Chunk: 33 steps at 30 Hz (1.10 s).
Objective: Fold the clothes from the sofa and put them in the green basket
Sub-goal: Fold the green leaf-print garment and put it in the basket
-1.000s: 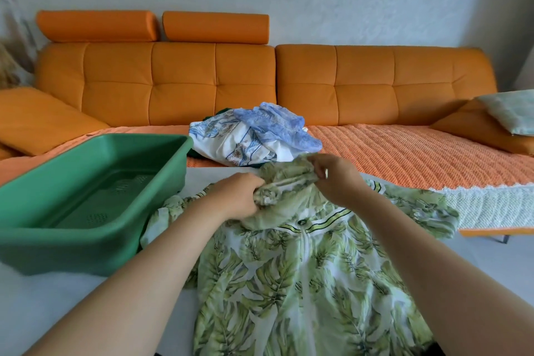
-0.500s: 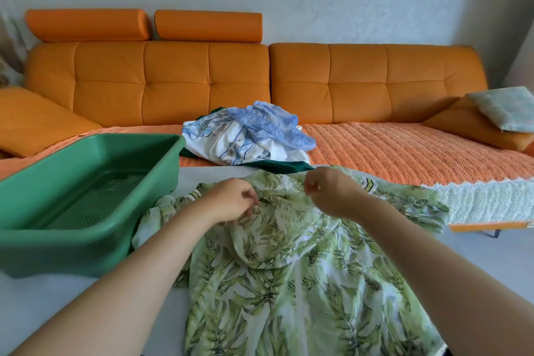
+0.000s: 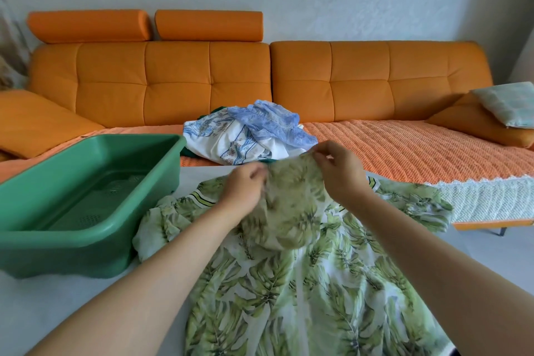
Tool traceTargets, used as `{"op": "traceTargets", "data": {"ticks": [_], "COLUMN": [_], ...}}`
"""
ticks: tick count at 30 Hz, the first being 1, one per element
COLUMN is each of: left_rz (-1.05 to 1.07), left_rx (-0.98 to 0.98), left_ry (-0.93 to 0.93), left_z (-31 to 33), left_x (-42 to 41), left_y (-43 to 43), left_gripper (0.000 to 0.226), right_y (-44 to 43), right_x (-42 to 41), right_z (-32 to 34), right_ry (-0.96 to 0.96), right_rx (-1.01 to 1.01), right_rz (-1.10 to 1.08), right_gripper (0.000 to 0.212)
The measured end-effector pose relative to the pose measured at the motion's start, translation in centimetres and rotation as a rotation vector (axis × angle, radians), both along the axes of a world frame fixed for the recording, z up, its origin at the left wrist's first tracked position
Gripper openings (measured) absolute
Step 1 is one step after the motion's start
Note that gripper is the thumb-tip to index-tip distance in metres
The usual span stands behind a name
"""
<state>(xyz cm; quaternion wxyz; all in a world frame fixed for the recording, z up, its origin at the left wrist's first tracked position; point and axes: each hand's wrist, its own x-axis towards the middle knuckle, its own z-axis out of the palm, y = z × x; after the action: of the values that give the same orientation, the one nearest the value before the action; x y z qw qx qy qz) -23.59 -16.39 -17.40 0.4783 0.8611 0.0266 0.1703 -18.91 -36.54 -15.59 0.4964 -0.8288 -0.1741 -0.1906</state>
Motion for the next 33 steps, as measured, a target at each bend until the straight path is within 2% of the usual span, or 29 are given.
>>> {"op": "traceTargets", "data": {"ticks": [2,3,4,5,6,7,9,10,11,12,13,15,17,19,20,22,24,26,28,30,31,32,33], "left_rz": [0.074,-0.001,-0.098,-0.193,-0.290,-0.337,-0.262,-0.174,-0.066,0.025,0.022,-0.126,-0.219,-0.236,-0.211,-0.132,0.074,0.193,0.143,0.094,0.041,0.001,-0.019], "left_rx": [-0.608,-0.858,-0.973,-0.931,-0.791,-0.567,0.110,0.541,0.866,1.012,0.953,0.629,0.546,0.483,0.455,0.439,0.254,0.109,0.234,0.546,0.672,0.711,0.710], "left_ry": [-0.007,0.080,0.217,0.392,0.562,0.719,0.907,0.926,0.874,0.755,0.630,0.498,0.454,0.482,0.484,0.368,0.279,0.306,0.527,0.815,0.897,0.867,0.751], "left_z": [1.5,2.1,2.5,2.7,2.4,2.1,1.4,1.3,1.2,1.0,0.9,0.4,0.1,-0.9,-1.4,-1.9,-1.4,-0.4,0.4,0.4,0.3,0.3,0.6], "left_x": [-0.2,-0.4,-0.9,-1.5,-2.1,-2.6,-3.1,-3.1,-3.1,-2.9,-2.8,-2.6,-2.9,-3.3,-3.3,-3.0,-2.2,-1.9,-2.4,-3.7,-4.0,-4.0,-3.9], "left_y": [0.1,0.4,1.0,1.7,2.4,3.0,4.0,4.4,4.7,4.9,4.9,4.3,3.0,1.9,1.5,1.3,2.0,3.2,4.8,6.0,6.4,6.7,6.8], "left_gripper": [0.027,0.028,0.030,0.030,0.031,0.031,0.025,0.025,0.036,0.046,0.048,0.042,0.035,0.055,0.050,0.030,0.019,0.016,0.022,0.041,0.051,0.057,0.057], "right_y": [-0.2,-0.2,-0.3,-0.4,-0.5,-0.6,-0.8,-0.9,-1.0,-0.9,-0.8,-0.7,-0.7,-0.9,-1.1,-1.3,-1.5,-1.5,-1.5,-1.4,-1.5,-1.5,-1.6], "right_x": [-0.1,-0.2,-0.3,-0.4,-0.5,-0.7,-1.3,-1.6,-2.0,-2.3,-2.4,-2.2,-2.1,-2.4,-2.5,-2.9,-2.7,-2.1,-1.6,-1.4,-1.3,-1.3,-1.3], "right_z": [0.2,0.3,0.2,0.2,0.1,-0.1,-0.6,-1.0,-1.3,-1.4,-1.5,-1.3,-0.9,-0.8,-1.0,-1.7,-2.7,-3.4,-3.9,-4.3,-4.4,-4.4,-4.4], "right_ry": [0.022,0.043,0.056,0.072,0.109,0.170,0.333,0.397,0.423,0.404,0.365,0.346,0.404,0.430,0.437,0.479,0.465,0.372,0.280,0.224,0.195,0.170,0.155], "right_rx": [0.135,0.167,0.148,0.072,-0.041,-0.174,-0.458,-0.594,-0.709,-0.785,-0.813,-0.750,-0.710,-0.826,-0.894,-0.982,-0.996,-0.940,-0.875,-0.834,-0.830,-0.841,-0.862], "right_rz": [0.006,0.012,0.003,-0.016,-0.020,0.003,0.112,0.163,0.192,0.192,0.175,0.143,0.196,0.334,0.412,0.499,0.444,0.354,0.300,0.281,0.271,0.264,0.263], "right_gripper": [0.025,0.025,0.025,0.025,0.023,0.020,0.018,0.020,0.023,0.025,0.027,0.027,0.029,0.037,0.042,0.054,0.071,0.060,0.034,0.024,0.023,0.025,0.032]}}
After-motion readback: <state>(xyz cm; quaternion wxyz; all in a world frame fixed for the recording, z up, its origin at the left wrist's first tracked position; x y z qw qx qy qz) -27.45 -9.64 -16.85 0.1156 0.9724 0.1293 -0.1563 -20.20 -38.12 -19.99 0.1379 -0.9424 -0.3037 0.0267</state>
